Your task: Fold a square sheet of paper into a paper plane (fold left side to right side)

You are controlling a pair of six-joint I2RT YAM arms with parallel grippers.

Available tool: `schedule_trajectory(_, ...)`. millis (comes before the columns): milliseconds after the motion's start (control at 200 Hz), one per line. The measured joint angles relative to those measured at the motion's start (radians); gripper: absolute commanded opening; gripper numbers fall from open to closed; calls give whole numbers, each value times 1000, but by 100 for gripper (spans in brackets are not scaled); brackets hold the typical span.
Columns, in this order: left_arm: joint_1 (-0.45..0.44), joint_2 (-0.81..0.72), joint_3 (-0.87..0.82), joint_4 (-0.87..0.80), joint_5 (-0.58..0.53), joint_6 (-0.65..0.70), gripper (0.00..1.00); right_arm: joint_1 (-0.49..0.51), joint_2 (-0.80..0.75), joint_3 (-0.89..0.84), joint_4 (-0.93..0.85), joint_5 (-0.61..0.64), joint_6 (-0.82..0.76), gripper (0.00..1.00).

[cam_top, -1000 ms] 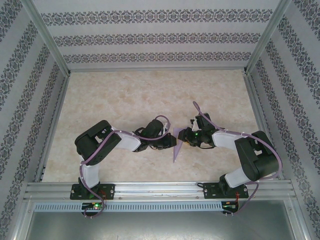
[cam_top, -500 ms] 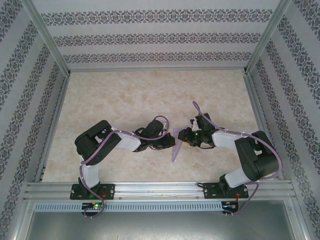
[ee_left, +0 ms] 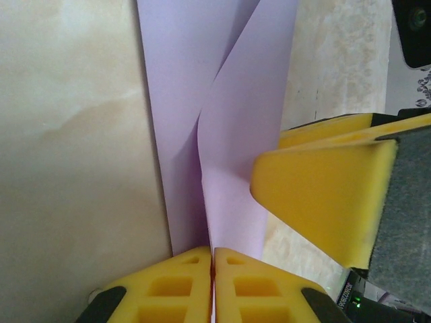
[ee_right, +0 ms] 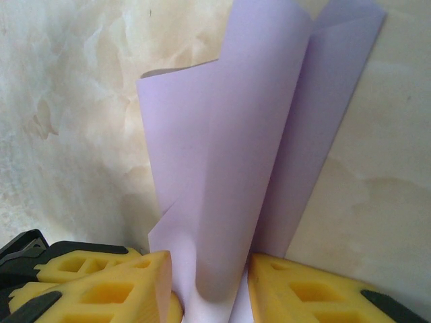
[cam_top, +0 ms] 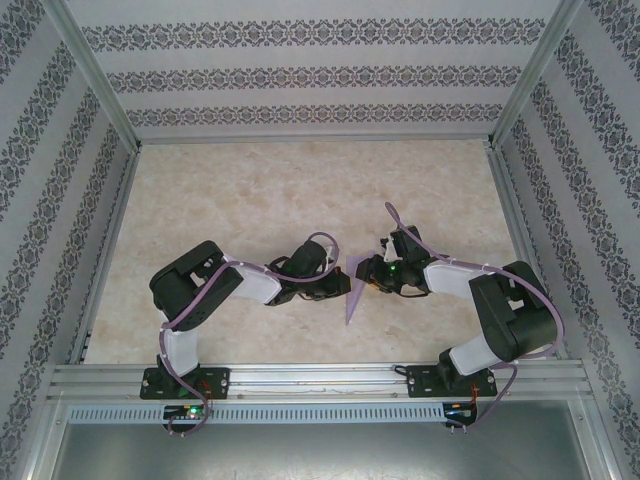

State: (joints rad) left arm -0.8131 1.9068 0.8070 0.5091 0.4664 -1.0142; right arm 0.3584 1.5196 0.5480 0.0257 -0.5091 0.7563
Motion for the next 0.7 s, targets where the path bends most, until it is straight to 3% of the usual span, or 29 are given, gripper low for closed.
schedule_trajectory(700,-11,-1,0,-1,-26,0,9,8,-10,6,-10,12,0,37)
